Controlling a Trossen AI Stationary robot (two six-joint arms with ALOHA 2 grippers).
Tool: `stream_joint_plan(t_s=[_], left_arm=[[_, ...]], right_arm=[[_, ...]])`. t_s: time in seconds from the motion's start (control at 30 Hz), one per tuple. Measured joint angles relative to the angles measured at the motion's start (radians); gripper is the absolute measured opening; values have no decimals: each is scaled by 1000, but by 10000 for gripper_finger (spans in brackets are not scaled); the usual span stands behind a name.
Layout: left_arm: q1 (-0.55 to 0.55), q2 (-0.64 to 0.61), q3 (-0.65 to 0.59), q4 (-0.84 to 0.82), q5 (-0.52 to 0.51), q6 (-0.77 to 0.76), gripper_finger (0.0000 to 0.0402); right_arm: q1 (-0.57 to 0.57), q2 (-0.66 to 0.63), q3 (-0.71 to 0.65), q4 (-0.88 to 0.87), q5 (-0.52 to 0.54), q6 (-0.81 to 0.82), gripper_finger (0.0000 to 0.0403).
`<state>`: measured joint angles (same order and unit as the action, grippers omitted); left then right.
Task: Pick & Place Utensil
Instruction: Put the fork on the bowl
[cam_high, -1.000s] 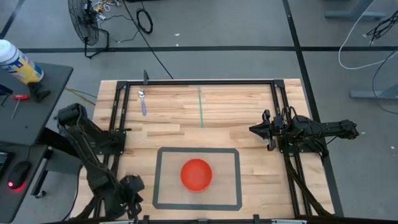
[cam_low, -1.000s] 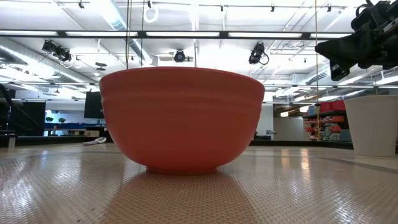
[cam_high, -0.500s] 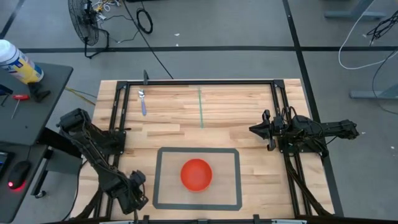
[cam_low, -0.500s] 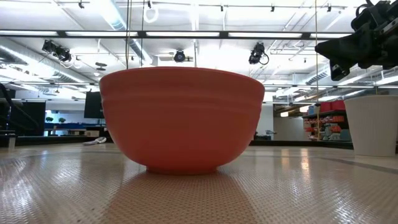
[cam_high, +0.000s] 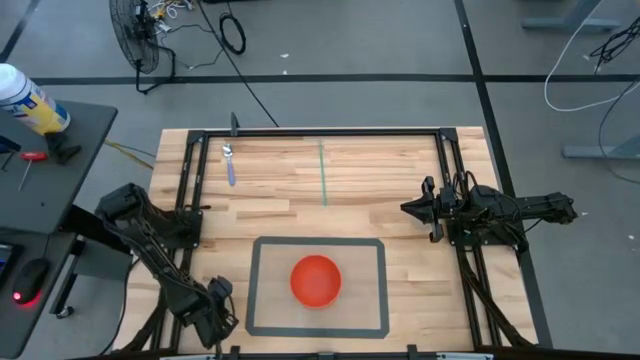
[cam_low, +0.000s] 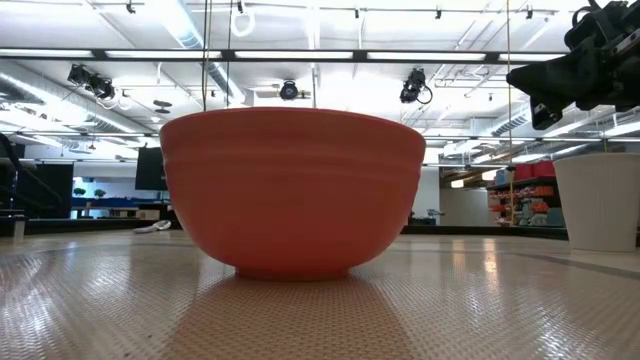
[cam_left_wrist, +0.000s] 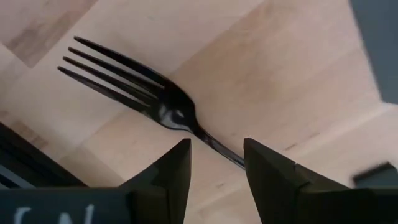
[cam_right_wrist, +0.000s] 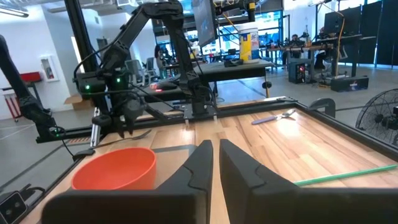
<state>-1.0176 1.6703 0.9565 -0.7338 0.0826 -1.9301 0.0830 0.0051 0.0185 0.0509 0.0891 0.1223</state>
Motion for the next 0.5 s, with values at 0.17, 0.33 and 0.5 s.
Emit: stream_joint_plan(t_s=[0.17, 0.33, 0.5], left_arm=[[0, 33, 0, 6, 56, -4, 154], [-3, 49, 0, 10, 65, 11, 154], [-3, 50, 0, 14, -5, 23, 142]], right_arm=[[0, 0, 0, 0, 0, 0, 35], [0, 0, 0, 0, 0, 0, 35], [0, 0, 0, 0, 0, 0, 35]])
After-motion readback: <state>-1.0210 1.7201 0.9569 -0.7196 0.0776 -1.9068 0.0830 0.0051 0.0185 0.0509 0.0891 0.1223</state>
